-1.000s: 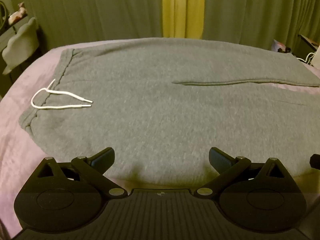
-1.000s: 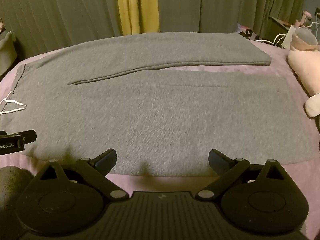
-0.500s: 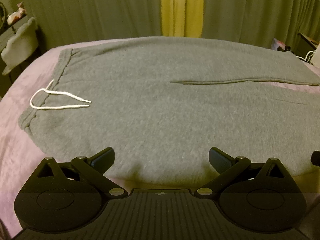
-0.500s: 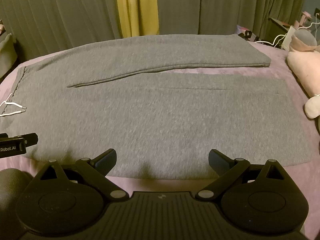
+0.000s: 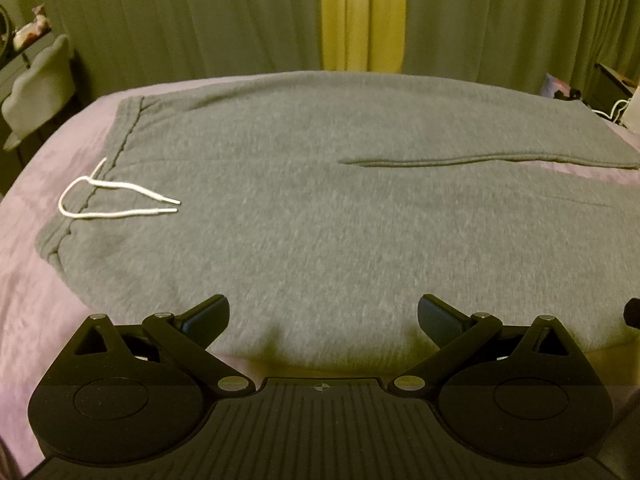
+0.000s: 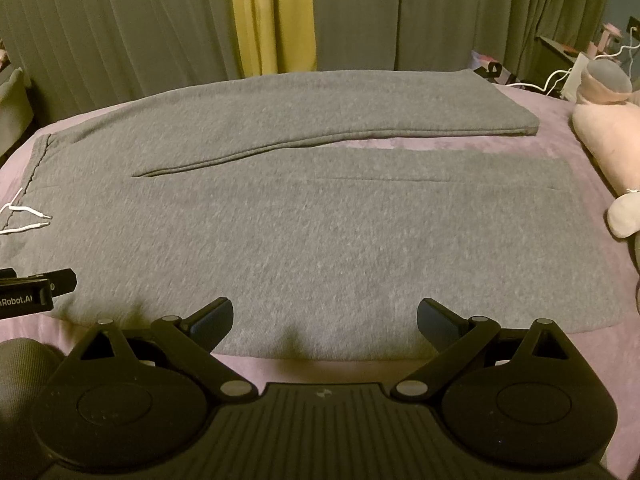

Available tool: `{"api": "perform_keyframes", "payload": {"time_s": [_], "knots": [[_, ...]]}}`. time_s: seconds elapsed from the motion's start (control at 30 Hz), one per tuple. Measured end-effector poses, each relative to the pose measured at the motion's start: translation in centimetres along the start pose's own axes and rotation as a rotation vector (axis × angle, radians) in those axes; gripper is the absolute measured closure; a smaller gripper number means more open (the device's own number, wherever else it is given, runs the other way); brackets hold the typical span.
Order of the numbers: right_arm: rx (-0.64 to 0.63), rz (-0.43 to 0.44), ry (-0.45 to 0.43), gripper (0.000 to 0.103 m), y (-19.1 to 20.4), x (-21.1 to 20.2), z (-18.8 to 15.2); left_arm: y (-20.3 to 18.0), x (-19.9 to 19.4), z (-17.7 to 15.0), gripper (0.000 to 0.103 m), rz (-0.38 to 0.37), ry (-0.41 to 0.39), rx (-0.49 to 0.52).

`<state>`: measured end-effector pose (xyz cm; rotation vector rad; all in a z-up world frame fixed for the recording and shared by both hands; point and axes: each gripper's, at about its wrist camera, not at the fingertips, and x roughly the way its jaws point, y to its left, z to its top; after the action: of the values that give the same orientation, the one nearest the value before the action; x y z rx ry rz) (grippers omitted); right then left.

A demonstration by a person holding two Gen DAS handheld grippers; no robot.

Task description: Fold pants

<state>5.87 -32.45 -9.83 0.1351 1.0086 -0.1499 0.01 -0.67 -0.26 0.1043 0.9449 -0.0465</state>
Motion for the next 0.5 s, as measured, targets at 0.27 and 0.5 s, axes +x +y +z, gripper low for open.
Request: {"api": "perform_keyframes", "payload": {"time_s": [0.27,0.5], "knots": [[0.005,0.0,0.006,0.004,-0.09,0.09,0.11,-0.08,0.09,-0.1,0.0,0.001,0.006,-0.001],[0.016,0.0,0.01,0.004,-0.31,0.32,0.1,-0.03,0.29,-0.1,0.0,-0.001,0.012,-0.001]]}}
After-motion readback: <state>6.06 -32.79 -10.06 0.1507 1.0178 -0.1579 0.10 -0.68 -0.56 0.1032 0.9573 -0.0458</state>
